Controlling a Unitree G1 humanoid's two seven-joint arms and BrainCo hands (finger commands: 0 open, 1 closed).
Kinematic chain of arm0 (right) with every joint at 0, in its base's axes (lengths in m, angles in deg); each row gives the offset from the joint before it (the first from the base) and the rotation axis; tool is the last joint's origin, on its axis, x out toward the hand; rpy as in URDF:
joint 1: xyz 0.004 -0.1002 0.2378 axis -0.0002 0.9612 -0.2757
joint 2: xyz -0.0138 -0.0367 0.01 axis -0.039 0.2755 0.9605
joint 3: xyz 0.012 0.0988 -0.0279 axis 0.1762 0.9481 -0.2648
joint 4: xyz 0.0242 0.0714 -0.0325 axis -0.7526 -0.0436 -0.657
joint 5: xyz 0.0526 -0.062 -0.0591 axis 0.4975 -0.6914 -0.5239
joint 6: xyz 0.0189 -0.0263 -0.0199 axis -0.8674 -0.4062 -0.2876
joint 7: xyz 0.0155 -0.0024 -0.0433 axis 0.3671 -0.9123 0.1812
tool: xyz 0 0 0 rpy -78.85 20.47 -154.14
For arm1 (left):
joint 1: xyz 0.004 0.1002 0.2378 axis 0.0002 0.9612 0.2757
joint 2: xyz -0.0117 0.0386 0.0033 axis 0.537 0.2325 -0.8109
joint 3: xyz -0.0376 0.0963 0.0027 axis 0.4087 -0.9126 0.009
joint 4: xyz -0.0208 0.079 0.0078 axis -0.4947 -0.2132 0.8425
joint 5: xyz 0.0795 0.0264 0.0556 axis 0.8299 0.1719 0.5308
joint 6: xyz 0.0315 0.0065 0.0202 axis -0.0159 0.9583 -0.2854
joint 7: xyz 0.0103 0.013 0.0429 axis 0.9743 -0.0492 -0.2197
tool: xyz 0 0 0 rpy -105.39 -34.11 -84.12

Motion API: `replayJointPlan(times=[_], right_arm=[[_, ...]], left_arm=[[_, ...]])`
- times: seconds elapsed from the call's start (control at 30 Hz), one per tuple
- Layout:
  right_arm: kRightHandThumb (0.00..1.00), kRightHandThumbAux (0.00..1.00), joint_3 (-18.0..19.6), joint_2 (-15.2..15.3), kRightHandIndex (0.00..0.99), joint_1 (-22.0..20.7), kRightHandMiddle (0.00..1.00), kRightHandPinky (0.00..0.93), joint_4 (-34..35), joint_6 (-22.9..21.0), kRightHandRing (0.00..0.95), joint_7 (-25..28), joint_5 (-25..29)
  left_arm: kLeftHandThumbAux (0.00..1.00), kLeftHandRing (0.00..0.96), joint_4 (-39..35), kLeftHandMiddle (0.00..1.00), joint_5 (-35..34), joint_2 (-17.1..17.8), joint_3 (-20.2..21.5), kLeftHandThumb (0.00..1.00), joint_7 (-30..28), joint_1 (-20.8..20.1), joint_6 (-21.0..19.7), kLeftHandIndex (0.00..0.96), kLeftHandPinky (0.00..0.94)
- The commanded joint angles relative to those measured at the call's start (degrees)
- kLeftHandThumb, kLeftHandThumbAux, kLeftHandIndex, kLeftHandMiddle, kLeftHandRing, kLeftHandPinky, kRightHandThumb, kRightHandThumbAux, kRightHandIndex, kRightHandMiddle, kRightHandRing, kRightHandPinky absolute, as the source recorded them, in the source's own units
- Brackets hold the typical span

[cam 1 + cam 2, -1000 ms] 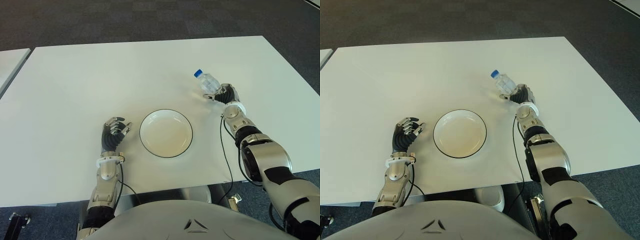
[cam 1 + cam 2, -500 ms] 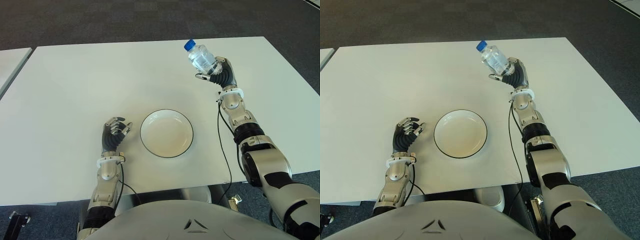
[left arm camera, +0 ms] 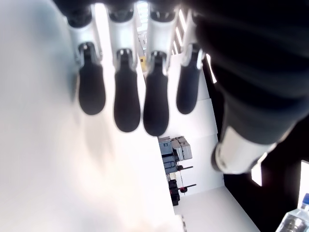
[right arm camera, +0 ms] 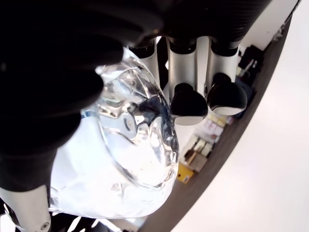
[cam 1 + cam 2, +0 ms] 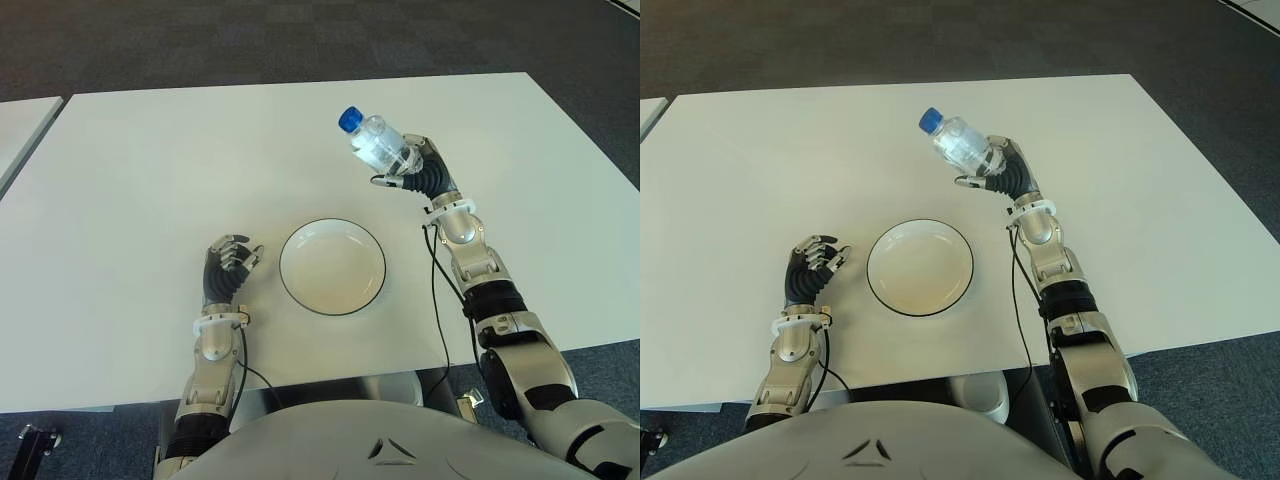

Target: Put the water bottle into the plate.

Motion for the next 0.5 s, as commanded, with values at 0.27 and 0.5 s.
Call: replayJointPlan(times=[0.27,0.5], right_arm=[[0.694,0.728,-2.75,3.59,0.437,4.78,0.873,0.848,7.61,7.32,0.864,10.24,0.98],[0.698,0.728,-6.75,6.99,0.437,5.72,0.886,0.875,8.57,12.53,0.876,19.44,1.47]], left_arm=[[0.72,0.607,-0.46,0.604,0.06,-0.12,0.47,0.697,0.56,0.99,-1.19,0.428,0.604],[0.719,0.613,-0.31,0.612,0.23,-0.21,0.51,0.698,0.77,0.98,-1.23,0.429,0.602]])
